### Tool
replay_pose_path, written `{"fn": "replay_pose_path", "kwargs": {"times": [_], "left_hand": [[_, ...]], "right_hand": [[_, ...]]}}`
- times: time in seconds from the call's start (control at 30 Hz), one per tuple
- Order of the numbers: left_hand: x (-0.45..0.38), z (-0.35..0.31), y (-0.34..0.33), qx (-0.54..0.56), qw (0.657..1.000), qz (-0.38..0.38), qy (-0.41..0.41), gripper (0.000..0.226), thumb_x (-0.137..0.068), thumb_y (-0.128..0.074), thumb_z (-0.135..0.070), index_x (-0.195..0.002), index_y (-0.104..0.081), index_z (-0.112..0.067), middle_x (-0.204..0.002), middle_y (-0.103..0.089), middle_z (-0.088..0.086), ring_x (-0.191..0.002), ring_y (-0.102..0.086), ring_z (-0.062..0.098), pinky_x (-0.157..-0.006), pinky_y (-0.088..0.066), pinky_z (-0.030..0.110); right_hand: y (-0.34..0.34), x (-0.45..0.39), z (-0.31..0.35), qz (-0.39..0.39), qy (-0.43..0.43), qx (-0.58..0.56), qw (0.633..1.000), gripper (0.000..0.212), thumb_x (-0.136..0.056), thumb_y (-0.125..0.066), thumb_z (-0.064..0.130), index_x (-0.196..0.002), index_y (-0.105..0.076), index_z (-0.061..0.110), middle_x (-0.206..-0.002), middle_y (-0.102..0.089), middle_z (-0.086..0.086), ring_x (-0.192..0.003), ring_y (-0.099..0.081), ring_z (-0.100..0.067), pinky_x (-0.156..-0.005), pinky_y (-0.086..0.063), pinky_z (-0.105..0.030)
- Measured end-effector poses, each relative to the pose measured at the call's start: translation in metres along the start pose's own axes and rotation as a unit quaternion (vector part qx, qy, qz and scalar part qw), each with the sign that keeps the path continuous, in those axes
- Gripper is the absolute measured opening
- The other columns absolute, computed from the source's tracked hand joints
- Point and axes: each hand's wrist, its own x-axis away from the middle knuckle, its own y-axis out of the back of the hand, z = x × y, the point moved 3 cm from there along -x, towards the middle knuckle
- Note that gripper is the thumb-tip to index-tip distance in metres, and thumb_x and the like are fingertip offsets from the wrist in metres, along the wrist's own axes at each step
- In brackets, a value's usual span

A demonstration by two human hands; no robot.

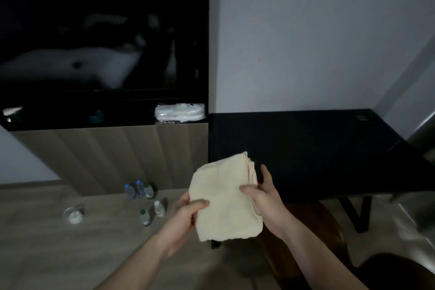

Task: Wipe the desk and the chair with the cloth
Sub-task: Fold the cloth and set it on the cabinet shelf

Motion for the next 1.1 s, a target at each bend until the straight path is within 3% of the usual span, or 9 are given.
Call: {"fn": "replay_pose_path", "kwargs": {"times": [0.07,0.13,0.27,0.47,0.7,0.77,0.87,0.97,1.1], "left_hand": [[-0.009,-0.020,0.029,-0.043,0.997,-0.042,-0.040,0.053,-0.075,-0.080,-0.018,-0.126,-0.068,-0.025,-0.121,-0.077,0.004,-0.108,-0.074,0.023,-0.080,-0.058,0.036],[-0.019,-0.038,0.049,-0.094,0.992,-0.065,-0.060,0.051,-0.075,-0.078,-0.021,-0.124,-0.067,-0.032,-0.116,-0.078,-0.004,-0.105,-0.074,0.019,-0.082,-0.060,0.037],[-0.050,-0.065,0.081,-0.129,0.985,-0.082,-0.082,0.040,-0.086,-0.072,-0.013,-0.117,-0.066,-0.037,-0.108,-0.078,-0.011,-0.100,-0.074,0.013,-0.084,-0.060,0.034],[-0.120,-0.095,0.140,-0.117,0.977,-0.150,-0.092,0.045,-0.085,-0.071,0.002,-0.119,-0.062,-0.027,-0.104,-0.077,-0.006,-0.093,-0.073,0.013,-0.072,-0.056,0.023],[-0.200,-0.128,0.211,-0.116,0.965,-0.211,-0.105,0.036,-0.086,-0.072,0.000,-0.112,-0.065,-0.024,-0.086,-0.079,-0.010,-0.078,-0.072,0.010,-0.065,-0.057,0.024],[-0.223,-0.137,0.231,-0.132,0.961,-0.214,-0.111,0.040,-0.076,-0.070,-0.009,-0.111,-0.068,-0.029,-0.090,-0.079,-0.004,-0.082,-0.071,0.017,-0.068,-0.057,0.030],[-0.260,-0.137,0.262,-0.168,0.958,-0.210,-0.094,0.044,-0.074,-0.071,-0.011,-0.111,-0.068,-0.035,-0.096,-0.078,-0.001,-0.087,-0.071,0.020,-0.074,-0.057,0.037],[-0.297,-0.137,0.296,-0.186,0.956,-0.211,-0.078,0.061,-0.053,-0.074,-0.032,-0.114,-0.068,-0.034,-0.099,-0.076,-0.003,-0.095,-0.070,0.030,-0.083,-0.056,0.044],[-0.337,-0.158,0.338,-0.203,0.951,-0.227,-0.058,0.064,-0.060,-0.072,-0.014,-0.124,-0.066,-0.017,-0.111,-0.070,0.008,-0.108,-0.067,0.035,-0.087,-0.054,0.040]], "right_hand": [[-0.026,-0.018,-0.001,-0.026,-0.003,0.023,0.999,0.111,-0.098,-0.071,0.012,-0.165,0.011,0.045,-0.139,-0.047,0.011,-0.106,-0.059,-0.008,-0.102,-0.050,-0.044],[-0.050,-0.036,-0.002,-0.041,-0.009,0.031,0.999,0.109,-0.099,-0.068,0.011,-0.165,0.012,0.044,-0.133,-0.045,0.015,-0.103,-0.056,-0.006,-0.097,-0.046,-0.040],[-0.086,-0.081,0.003,-0.055,-0.020,0.052,0.997,0.088,-0.097,-0.067,0.012,-0.164,-0.016,0.038,-0.137,-0.053,0.010,-0.116,-0.060,-0.017,-0.093,-0.052,-0.039],[-0.135,-0.163,0.019,-0.045,-0.007,0.085,0.995,0.073,-0.093,-0.066,0.005,-0.154,-0.038,0.034,-0.123,-0.062,0.011,-0.108,-0.063,-0.009,-0.082,-0.054,-0.027],[-0.193,-0.262,0.041,0.003,0.017,0.100,0.995,0.073,-0.089,-0.066,0.000,-0.148,-0.044,0.037,-0.124,-0.065,0.015,-0.111,-0.063,0.000,-0.099,-0.053,-0.024],[-0.205,-0.287,0.049,0.015,0.023,0.100,0.995,0.075,-0.085,-0.068,0.003,-0.147,-0.042,0.037,-0.126,-0.065,0.012,-0.113,-0.062,-0.001,-0.107,-0.052,-0.028],[-0.220,-0.322,0.050,0.018,0.032,0.081,0.996,0.092,-0.058,-0.072,0.026,-0.146,-0.045,0.032,-0.128,-0.066,0.006,-0.120,-0.064,-0.010,-0.110,-0.051,-0.036],[-0.239,-0.360,0.049,0.026,0.011,0.073,0.997,0.105,-0.045,-0.067,0.037,-0.148,-0.046,0.032,-0.127,-0.066,0.010,-0.119,-0.063,-0.010,-0.109,-0.053,-0.040],[-0.278,-0.402,0.059,0.034,-0.021,0.082,0.996,0.095,-0.053,-0.068,0.030,-0.143,-0.041,0.040,-0.117,-0.061,0.016,-0.118,-0.062,-0.016,-0.095,-0.051,-0.032]]}}
